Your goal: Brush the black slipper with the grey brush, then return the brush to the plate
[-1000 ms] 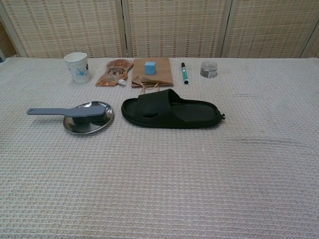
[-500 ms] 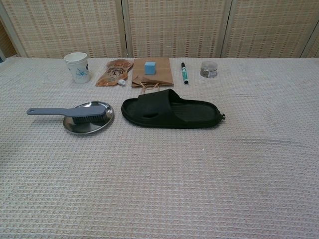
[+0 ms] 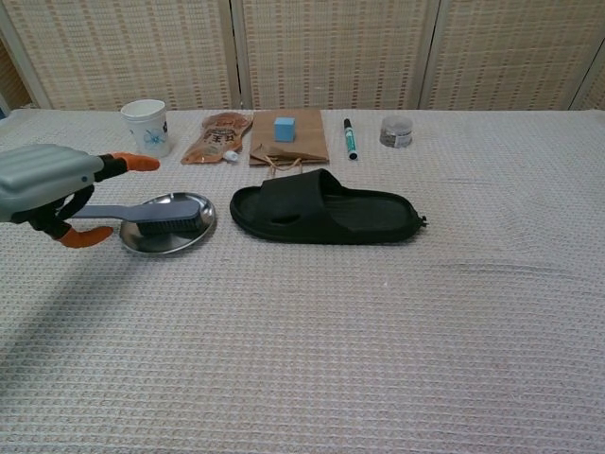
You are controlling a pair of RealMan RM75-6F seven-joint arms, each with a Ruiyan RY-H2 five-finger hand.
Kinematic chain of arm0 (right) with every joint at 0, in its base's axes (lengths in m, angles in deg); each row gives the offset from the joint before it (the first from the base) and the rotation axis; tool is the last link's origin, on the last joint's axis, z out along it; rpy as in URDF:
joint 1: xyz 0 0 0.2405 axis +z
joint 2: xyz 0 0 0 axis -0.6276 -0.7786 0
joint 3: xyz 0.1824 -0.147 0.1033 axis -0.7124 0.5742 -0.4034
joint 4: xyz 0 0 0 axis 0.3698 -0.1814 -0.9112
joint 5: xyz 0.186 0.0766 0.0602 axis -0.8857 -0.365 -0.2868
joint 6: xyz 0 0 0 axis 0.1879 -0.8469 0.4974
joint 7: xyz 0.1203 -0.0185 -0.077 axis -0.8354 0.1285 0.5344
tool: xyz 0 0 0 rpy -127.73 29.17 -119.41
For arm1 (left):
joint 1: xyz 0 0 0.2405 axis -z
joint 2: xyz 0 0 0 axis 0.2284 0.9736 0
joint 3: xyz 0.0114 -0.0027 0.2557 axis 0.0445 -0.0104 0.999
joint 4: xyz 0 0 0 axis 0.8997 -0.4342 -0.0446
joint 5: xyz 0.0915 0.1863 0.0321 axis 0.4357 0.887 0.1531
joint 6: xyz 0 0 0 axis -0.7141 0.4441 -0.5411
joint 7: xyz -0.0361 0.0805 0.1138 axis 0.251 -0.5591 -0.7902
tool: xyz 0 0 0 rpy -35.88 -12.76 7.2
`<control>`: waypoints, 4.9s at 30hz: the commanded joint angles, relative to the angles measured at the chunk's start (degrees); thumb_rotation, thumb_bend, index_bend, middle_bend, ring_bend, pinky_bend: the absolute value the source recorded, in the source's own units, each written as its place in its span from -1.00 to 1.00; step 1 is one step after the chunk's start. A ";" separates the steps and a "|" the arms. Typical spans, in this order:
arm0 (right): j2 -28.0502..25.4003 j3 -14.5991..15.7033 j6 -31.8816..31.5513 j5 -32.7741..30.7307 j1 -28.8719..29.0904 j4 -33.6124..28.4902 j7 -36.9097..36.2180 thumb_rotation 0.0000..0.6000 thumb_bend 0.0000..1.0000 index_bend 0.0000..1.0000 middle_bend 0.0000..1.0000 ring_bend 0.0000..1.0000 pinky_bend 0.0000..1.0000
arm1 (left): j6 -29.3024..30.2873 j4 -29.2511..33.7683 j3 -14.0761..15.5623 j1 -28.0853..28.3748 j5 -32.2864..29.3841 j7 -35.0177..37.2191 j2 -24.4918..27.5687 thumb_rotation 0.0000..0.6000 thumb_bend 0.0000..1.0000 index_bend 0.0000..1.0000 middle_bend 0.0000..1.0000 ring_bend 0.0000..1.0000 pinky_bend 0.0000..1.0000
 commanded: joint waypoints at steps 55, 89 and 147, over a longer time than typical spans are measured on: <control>-1.80 0.89 2.88 -1.77 0.16 -2.74 1.76 1.00 -0.69 -1.00 -1.00 -1.00 -1.00 | 3.28 -23.99 1.57 9.51 -5.03 0.26 -16.77 1.00 -0.16 -0.02 0.14 0.83 1.00; 21.24 -5.92 44.16 -7.52 34.51 13.72 5.25 1.00 0.22 -0.91 -1.00 -1.00 -1.00 | 4.78 -11.68 -2.12 11.63 -6.40 -3.36 -7.68 1.00 -0.16 0.06 0.22 0.85 1.00; 20.71 -0.79 43.37 -11.39 37.99 16.31 10.68 1.00 0.36 -0.91 -0.99 -1.00 -1.00 | -1.41 -26.93 -1.23 21.50 -5.96 -2.43 -20.94 1.00 -0.16 -0.07 0.07 0.85 1.00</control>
